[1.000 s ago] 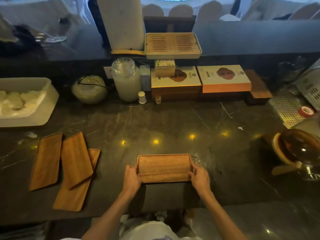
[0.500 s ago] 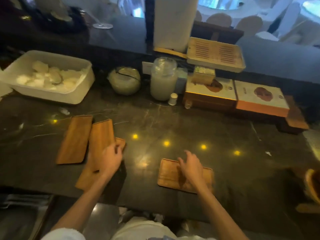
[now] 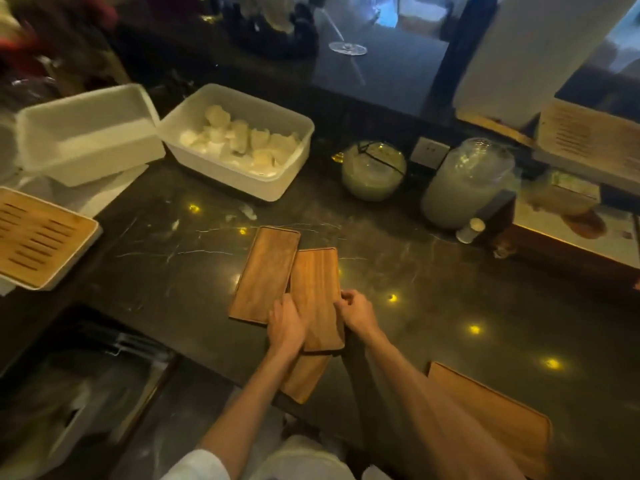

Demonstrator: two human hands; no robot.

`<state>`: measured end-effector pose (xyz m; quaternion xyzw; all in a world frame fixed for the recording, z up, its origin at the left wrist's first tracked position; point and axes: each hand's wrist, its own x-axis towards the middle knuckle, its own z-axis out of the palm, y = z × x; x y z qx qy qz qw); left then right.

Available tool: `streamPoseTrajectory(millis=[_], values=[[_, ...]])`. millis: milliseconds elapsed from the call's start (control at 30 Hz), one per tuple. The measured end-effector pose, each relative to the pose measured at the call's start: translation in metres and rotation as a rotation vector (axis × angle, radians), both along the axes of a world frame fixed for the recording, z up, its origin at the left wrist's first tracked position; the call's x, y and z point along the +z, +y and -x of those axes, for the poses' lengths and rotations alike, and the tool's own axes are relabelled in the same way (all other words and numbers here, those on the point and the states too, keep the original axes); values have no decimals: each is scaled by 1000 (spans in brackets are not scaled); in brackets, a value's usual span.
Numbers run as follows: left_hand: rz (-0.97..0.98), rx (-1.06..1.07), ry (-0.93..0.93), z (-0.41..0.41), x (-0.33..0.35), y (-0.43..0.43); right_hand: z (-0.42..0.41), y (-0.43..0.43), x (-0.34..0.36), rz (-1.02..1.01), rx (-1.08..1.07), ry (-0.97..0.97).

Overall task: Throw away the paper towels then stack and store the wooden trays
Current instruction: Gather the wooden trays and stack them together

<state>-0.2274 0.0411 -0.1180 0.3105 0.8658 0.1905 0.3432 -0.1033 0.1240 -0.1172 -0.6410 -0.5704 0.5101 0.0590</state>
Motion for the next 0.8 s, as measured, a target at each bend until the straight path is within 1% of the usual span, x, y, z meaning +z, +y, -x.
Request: streamPoseTrajectory(millis=[100, 167, 233, 267, 367, 467, 567, 633, 667, 733, 800], values=[[-25, -12, -29, 3, -4, -1, 4, 2, 1, 84, 1, 53], [-96, 30, -14, -1, -4, -4, 0, 4, 7, 137, -14, 72], [-180, 89, -16, -13, 1, -5, -17, 7, 14, 169, -77, 136], [-228, 112, -46, -22, 5, -5, -30, 8, 18, 183, -129, 194], [-342, 145, -164, -64, 21, 5, -92, 7, 29, 198, -306, 335], [-300, 167, -278, -129, 36, 20, -171, -1, 35, 129, -490, 410], [-244, 168, -507, -213, 33, 19, -246, -25, 34, 35, -701, 471], [-246, 140, -627, -266, 27, 10, -284, -48, 31, -10, -835, 556], [-263, 163, -689, -287, 24, 5, -299, -60, 30, -15, -889, 607], [-312, 294, -792, -317, 19, -2, -323, -81, 27, 3, -931, 689], [-364, 331, -801, -326, 15, -8, -344, -102, 20, 17, -933, 746]])
